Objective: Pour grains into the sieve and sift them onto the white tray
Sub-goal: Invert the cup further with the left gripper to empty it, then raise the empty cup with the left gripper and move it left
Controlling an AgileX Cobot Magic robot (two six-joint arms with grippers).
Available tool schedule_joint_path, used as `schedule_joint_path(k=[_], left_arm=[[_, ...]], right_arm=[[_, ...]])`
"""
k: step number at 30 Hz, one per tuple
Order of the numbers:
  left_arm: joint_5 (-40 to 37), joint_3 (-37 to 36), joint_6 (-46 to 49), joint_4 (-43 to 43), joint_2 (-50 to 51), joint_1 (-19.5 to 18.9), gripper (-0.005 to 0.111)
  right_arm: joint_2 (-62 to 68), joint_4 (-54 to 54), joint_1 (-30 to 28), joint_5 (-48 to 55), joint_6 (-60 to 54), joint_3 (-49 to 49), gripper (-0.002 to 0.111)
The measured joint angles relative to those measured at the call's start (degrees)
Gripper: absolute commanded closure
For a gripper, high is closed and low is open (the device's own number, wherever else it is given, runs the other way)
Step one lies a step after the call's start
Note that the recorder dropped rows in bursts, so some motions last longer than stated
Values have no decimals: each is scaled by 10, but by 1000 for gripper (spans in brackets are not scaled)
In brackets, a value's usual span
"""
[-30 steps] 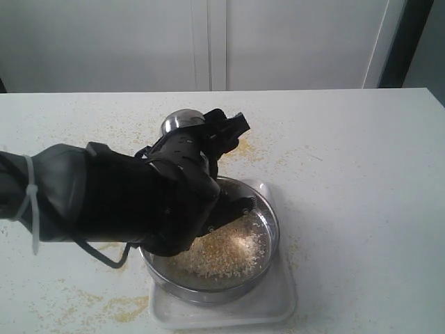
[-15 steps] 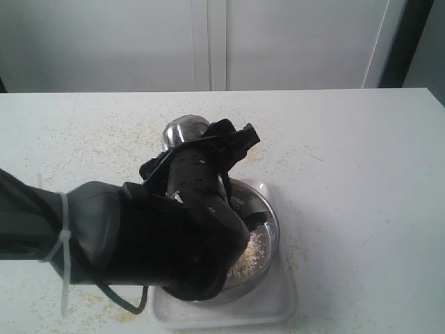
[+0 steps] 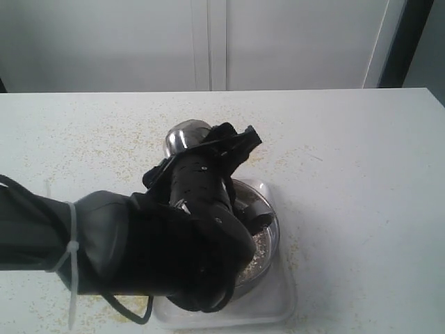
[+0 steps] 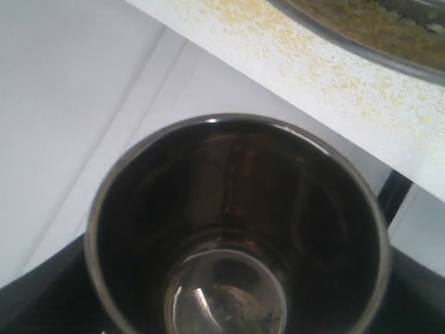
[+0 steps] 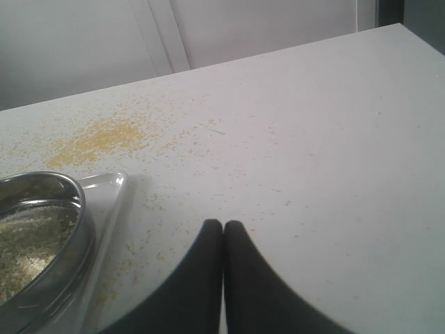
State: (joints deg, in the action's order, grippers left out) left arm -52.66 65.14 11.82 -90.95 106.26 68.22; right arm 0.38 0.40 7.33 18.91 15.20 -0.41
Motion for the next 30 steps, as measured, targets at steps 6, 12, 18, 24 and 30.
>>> schedule_joint_path(k=[6, 12, 18, 24, 30], left_arm=[[25, 0, 7, 32, -12, 9, 107], [48, 0, -113, 46, -28, 6, 107], [87, 0, -334, 76, -77, -30, 107], [213, 0, -518, 105, -145, -73, 107], [341, 0, -668, 126, -165, -153, 107]], right_arm=[[0, 0, 0, 0, 0, 0, 108], [0, 0, 0, 0, 0, 0, 108], [0, 0, 0, 0, 1, 0, 108], [0, 0, 0, 0, 1, 0, 108], [0, 0, 0, 0, 1, 0, 108]])
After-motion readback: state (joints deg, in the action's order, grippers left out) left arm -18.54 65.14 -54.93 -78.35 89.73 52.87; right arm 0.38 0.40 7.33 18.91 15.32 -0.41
